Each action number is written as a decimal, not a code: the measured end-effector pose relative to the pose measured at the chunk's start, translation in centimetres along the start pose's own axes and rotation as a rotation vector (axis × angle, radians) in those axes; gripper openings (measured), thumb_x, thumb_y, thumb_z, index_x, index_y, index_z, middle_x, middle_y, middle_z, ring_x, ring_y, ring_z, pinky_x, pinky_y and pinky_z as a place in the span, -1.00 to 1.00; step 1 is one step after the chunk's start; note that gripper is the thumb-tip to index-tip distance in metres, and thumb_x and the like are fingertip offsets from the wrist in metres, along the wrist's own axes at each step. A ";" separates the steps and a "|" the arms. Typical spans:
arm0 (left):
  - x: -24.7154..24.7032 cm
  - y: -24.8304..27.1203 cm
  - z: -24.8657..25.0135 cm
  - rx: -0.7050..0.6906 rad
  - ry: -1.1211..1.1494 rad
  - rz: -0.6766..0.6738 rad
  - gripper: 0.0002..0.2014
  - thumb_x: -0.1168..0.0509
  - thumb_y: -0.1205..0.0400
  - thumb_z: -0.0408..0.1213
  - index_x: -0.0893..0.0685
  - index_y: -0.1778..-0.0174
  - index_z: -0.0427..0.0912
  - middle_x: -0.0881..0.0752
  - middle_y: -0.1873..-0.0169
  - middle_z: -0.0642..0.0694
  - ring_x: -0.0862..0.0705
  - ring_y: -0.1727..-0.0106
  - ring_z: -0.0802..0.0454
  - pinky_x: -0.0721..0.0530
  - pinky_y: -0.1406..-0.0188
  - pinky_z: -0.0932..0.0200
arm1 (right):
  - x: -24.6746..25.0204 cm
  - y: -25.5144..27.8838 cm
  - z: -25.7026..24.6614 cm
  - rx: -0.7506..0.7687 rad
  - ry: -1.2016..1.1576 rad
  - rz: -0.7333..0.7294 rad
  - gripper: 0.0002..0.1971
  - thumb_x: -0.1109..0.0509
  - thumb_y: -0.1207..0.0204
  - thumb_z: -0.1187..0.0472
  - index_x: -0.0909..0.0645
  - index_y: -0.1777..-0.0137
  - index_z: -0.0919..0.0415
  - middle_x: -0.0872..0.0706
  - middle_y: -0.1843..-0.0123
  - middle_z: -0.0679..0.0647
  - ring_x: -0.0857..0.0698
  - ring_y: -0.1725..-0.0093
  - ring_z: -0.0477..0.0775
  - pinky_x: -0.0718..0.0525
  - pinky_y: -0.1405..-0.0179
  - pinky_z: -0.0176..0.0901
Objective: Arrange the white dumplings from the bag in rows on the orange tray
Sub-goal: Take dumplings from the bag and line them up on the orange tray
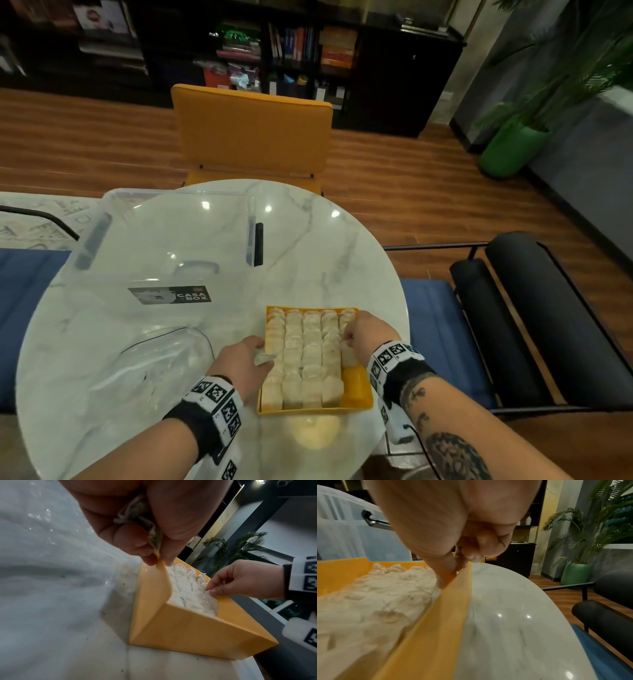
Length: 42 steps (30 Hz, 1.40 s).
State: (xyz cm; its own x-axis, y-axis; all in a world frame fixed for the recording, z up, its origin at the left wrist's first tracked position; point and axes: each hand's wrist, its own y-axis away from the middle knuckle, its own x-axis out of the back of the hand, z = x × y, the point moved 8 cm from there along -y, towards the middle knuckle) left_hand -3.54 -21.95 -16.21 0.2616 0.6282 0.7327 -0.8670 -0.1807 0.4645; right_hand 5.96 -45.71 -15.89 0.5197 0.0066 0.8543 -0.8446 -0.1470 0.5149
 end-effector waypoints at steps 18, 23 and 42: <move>1.4 0.9 0.8 -0.044 0.141 0.109 -0.77 -0.38 -0.56 0.04 -0.54 0.03 0.03 -0.70 0.20 0.02 -0.66 0.21 0.13 -0.67 0.17 0.16 | 1.8 0.0 -0.3 0.040 -0.187 0.190 -0.85 -0.38 -0.61 0.14 -0.66 -0.13 -0.06 -0.55 -0.10 -0.04 -0.64 0.03 0.02 -0.66 -0.09 -0.12; 1.7 2.3 4.1 -0.076 0.409 -0.038 -0.82 -0.44 -0.50 0.01 -0.56 0.25 0.13 -0.68 0.41 0.05 -0.65 0.46 0.08 -0.57 0.53 0.22 | 5.6 6.9 -5.6 0.392 -0.614 0.267 -0.78 -0.55 -0.46 -0.03 -0.71 -0.09 -0.15 -0.63 0.05 -0.18 -0.61 0.16 -0.19 -0.53 0.08 -0.47; 1.9 5.1 7.9 -0.298 0.690 -0.121 -0.88 -0.47 -0.56 -0.08 -0.78 0.29 0.08 -0.67 0.51 0.04 -0.48 0.63 0.24 -0.43 0.65 0.35 | 6.4 11.2 -4.0 0.331 -0.921 0.306 -0.89 -0.51 -0.52 0.06 -0.71 -0.02 -0.12 -0.73 0.35 -0.06 -0.68 0.34 -0.15 -0.70 0.22 -0.24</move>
State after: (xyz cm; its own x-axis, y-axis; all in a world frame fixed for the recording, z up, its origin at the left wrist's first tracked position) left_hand -4.13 -27.71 -8.52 0.1224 0.9790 0.1630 -0.9527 0.0698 0.2959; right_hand -0.67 -43.40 -4.36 0.3033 -0.8187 0.4877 -0.9521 -0.2812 0.1200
